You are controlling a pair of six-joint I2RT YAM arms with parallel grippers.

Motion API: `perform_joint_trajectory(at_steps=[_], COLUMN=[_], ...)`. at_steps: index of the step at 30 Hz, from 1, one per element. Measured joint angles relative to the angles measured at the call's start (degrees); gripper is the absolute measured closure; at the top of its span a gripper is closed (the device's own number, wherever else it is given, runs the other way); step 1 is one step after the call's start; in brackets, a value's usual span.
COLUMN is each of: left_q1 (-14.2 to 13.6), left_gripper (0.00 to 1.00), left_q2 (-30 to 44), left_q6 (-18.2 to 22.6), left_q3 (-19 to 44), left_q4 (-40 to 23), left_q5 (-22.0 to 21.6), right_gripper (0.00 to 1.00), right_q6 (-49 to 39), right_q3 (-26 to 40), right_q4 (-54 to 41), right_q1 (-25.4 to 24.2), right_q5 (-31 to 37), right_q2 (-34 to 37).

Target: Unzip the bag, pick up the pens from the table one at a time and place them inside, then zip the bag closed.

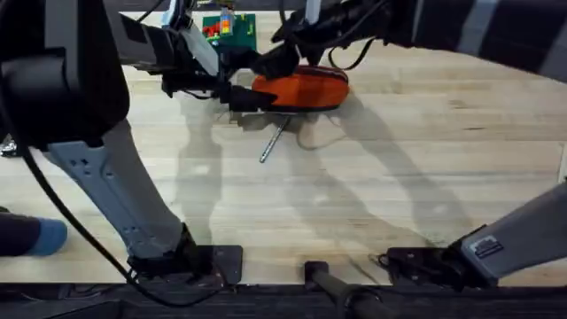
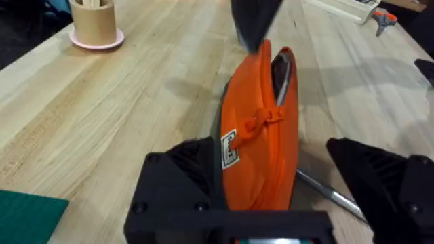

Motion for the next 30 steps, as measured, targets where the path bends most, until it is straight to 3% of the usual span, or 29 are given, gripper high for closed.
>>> perform_joint_trajectory(at_steps=[9,14,19,30], left_q1=[0.0,0.0,0.0,0.01], left_gripper=[0.005,0.006,0.005,0.006], left_q2=[-0.02,-2.38,-9.81,-23.18], left_q6=[-1.14,-2.45,-4.7,-18.23], left_q3=[0.33,0.52,0.6,0.92], left_q4=[-0.05,-0.09,-0.07,-0.55], left_q5=[-0.31,-5.47,-10.2,-22.26], right_gripper=[0.006,0.006,0.006,0.006], right_q6=[2.13,4.03,5.0,5.97], right_q3=[0.11,0.11,0.11,0.13], right_q4=[-0.37,-1.72,-6.0,-16.95], right_q1=[-1.76,-3.81,-6.25,-7.77], right_q5=[4.45,4.98,5.48,12.46], right_q2=[-1.9,-1.9,-2.34,-11.19])
